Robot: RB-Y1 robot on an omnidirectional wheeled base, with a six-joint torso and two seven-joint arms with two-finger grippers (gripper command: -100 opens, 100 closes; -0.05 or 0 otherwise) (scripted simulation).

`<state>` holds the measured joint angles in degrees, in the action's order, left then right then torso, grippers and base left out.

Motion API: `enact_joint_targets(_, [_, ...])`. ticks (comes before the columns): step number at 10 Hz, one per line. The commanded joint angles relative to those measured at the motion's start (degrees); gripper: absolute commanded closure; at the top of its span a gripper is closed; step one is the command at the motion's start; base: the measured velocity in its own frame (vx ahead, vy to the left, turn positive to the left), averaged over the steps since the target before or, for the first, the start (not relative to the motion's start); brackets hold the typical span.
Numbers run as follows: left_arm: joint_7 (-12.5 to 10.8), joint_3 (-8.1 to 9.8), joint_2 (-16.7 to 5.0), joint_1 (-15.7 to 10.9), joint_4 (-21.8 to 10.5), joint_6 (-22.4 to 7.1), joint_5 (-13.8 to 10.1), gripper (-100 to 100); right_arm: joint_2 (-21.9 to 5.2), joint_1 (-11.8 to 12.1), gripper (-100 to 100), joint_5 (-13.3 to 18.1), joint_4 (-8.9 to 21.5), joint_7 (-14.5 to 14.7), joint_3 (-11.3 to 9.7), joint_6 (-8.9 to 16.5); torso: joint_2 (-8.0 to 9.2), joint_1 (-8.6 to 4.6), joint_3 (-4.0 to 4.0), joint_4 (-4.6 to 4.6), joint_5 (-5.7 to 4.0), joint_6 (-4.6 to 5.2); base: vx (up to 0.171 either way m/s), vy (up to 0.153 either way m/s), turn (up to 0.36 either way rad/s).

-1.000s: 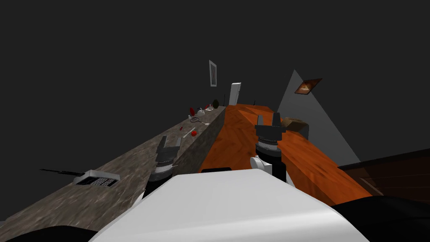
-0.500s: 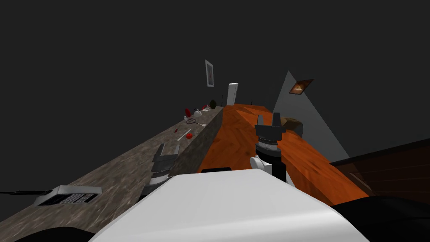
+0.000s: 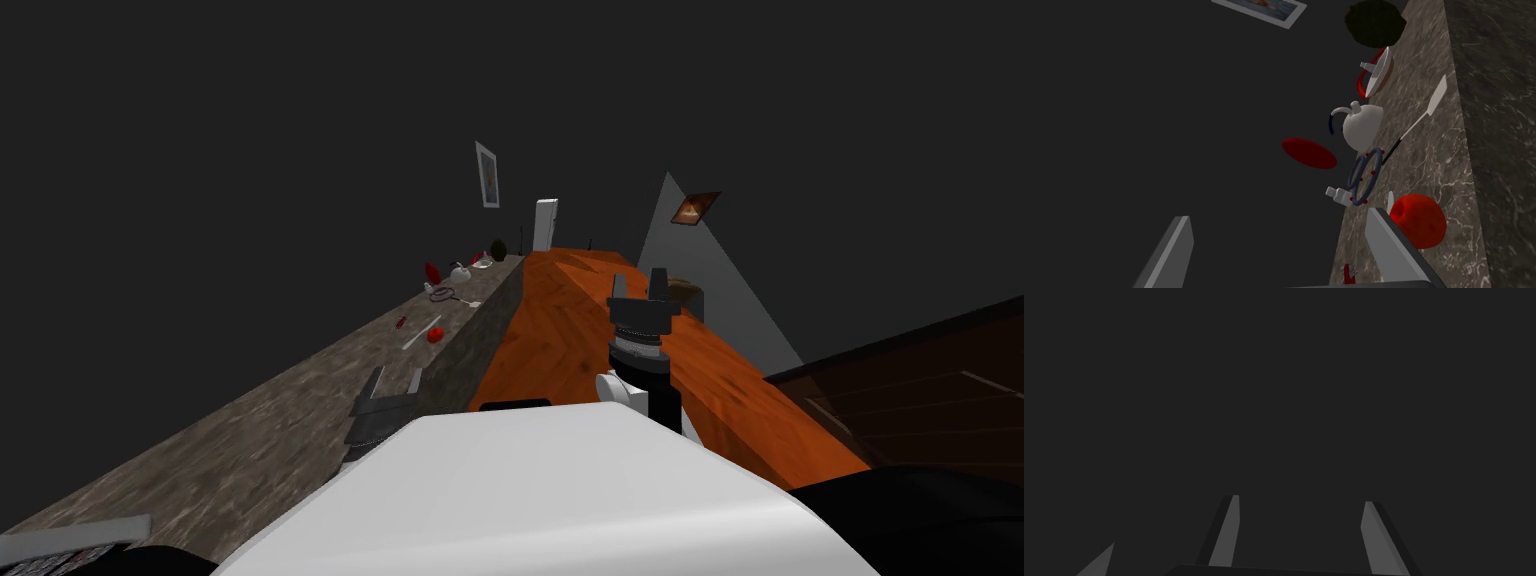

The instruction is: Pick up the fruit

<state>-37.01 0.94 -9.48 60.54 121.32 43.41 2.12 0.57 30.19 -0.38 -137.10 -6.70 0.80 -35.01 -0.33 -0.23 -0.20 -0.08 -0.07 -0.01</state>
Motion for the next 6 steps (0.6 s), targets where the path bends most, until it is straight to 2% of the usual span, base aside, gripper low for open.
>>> enact_joint_targets(1, [-2.3,0.50,-0.2,2.2,-1.0,0.3,-0.4,-100,0.0,0.0,0,0.0,0.0,0.0,0.0,0.0,0.00,0.00,0.00,0.00,0.00,0.00,0.087,-0.036,-0.090])
enact_joint_targets(3, [-5.3,0.79,-0.2,5.8,-2.8,1.2,-0.8,-100,0.0,0.0,0,0.0,0.0,0.0,0.0,0.0,-0.01,0.10,0.00,0.00,0.02,0.02,0.133,-0.023,-0.167])
enact_joint_targets(6, [-9.3,1.17,-0.2,10.7,-5.4,1.9,-1.7,-100,0.0,0.0,0,0.0,0.0,0.0,0.0,0.0,-0.37,0.13,-0.21,-0.08,0.03,0.01,0.193,-0.015,-0.158])
